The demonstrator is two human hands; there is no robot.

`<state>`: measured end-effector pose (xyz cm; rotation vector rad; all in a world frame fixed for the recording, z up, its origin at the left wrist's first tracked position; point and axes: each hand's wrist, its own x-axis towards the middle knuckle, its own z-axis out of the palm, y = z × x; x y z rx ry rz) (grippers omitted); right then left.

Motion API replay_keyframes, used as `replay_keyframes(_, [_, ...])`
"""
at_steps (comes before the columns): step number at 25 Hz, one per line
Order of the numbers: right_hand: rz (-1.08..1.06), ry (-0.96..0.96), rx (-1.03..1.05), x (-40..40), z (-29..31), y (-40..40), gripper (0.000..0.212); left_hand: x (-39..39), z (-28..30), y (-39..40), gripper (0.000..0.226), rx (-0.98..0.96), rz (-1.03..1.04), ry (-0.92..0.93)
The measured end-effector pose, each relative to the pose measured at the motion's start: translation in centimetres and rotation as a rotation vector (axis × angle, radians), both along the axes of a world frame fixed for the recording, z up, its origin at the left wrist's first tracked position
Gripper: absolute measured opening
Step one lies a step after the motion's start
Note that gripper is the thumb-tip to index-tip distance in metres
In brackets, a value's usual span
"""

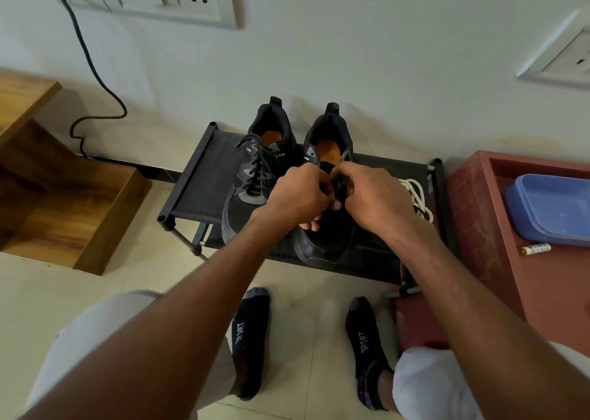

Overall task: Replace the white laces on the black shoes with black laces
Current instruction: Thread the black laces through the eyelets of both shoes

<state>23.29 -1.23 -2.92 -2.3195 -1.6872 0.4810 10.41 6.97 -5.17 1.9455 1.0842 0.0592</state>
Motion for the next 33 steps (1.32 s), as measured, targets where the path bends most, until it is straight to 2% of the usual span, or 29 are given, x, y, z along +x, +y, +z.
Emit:
replay_keyframes(2, [-0.003, -0.024, 0.013, 0.2, -0.3, 0.0, 0.040, -0.1, 0.1, 0.0, 0.009, -0.027, 0.058, -0.040])
replay_keyframes(7, [-0.064, 0.036, 0.092, 0.4, -1.0, 0.1, 0.006, -0.7, 0.9, 0.4, 0.009, -0.187, 0.178, -0.123])
replay_keyframes(13, [-0.122, 0.002, 0.105, 0.6, -0.8, 0.4, 0.017, -3.6, 6.2, 3.0, 0.011, -0.166, 0.319, -0.388])
replay_keyframes(14, [-0.108, 0.079, 0.147, 0.4, -0.3, 0.7, 0.020, -4.0, 6.5, 3.0, 0.013, -0.128, 0.316, -0.394])
replay_keyframes(17, [-0.115, 0.683, 0.172, -0.7, 1.6, 1.4, 0.019, -3.9, 6.3, 2.8, 0.017, -0.042, 0.260, -0.347])
replay_keyframes(18, [-0.122, 0.812, 0.154, -1.0, 1.9, 1.4, 0.018, -3.7, 6.1, 2.9, 0.016, -0.032, 0.249, -0.342])
replay_keyframes(21, [-0.239, 0.906, 0.159, -0.7, 1.8, 1.1, 0.015, -3.4, 5.6, 3.4, 0.011, -0.021, 0.183, -0.293])
replay_keyframes(23, [-0.292, 0.780, 0.188, -0.3, 1.1, 0.9, 0.014, -3.3, 4.7, 3.4, 0.011, 0.110, 0.073, -0.143])
replay_keyframes(25, [-0.265, 0.596, 0.230, -0.2, 0.3, 1.0, 0.017, -3.2, 3.9, 3.0, 0.042, 0.281, -0.082, 0.030])
replay_keyframes(27, [-0.219, 0.442, 0.249, -0.4, -0.2, 0.8, 0.010, -3.0, 3.8, 2.6, 0.067, 0.293, -0.189, 0.079])
replay_keyframes(30, [-0.158, 0.242, 0.214, -0.5, -0.3, 0.6, 0.012, -2.9, 3.9, 2.5, 0.066, 0.270, -0.292, 0.110])
replay_keyframes(33, [-0.070, 0.165, 0.085, -0.6, -0.6, 0.7, 0.014, -2.8, 3.2, 2.6, 0.058, 0.245, -0.325, 0.188])
